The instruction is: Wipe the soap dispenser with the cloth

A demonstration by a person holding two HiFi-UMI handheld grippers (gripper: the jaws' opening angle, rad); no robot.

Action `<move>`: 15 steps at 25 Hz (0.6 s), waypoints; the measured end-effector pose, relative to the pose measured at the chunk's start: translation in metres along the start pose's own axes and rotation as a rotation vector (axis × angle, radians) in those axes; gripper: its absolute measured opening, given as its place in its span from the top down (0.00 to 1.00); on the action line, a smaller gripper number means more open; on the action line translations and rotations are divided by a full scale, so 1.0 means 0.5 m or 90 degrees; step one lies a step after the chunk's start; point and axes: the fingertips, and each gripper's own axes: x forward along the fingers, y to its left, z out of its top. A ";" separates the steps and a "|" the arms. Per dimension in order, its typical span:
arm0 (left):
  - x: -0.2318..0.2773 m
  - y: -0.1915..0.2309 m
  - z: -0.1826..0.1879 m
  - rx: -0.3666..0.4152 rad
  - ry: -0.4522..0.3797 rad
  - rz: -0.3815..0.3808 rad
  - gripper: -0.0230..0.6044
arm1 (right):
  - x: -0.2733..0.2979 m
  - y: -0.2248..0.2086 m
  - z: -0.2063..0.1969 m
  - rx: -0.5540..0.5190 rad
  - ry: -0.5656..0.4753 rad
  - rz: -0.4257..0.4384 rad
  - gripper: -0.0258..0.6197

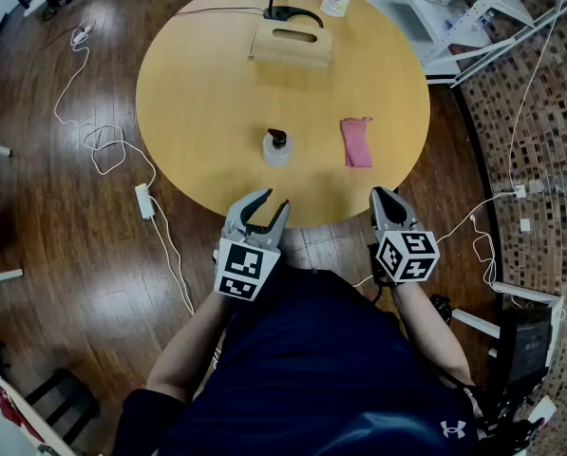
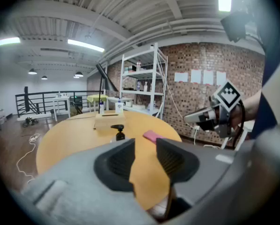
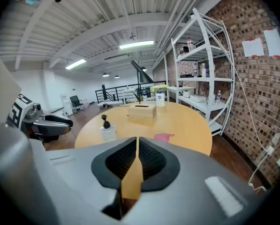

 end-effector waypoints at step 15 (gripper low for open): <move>0.179 0.160 -0.075 0.034 0.185 0.026 0.46 | 0.414 -0.169 -0.115 -0.026 0.237 -0.037 0.64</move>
